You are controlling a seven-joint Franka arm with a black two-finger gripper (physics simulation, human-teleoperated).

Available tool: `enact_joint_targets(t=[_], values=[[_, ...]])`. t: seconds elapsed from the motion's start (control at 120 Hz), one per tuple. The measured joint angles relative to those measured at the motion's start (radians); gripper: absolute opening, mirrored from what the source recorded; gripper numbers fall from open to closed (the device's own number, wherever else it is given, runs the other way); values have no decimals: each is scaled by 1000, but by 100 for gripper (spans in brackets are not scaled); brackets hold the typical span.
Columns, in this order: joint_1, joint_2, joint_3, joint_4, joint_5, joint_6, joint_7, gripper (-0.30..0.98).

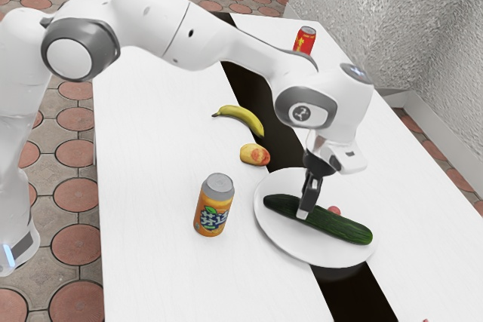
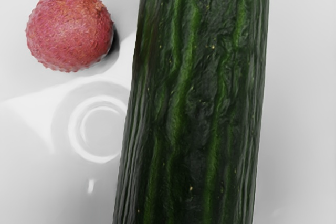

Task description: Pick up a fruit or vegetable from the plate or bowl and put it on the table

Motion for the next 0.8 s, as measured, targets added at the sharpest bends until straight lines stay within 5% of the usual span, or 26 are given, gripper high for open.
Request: enact_joint_targets(t=[0.8], values=[[5,44,-1,3,7,41,-2,43]])
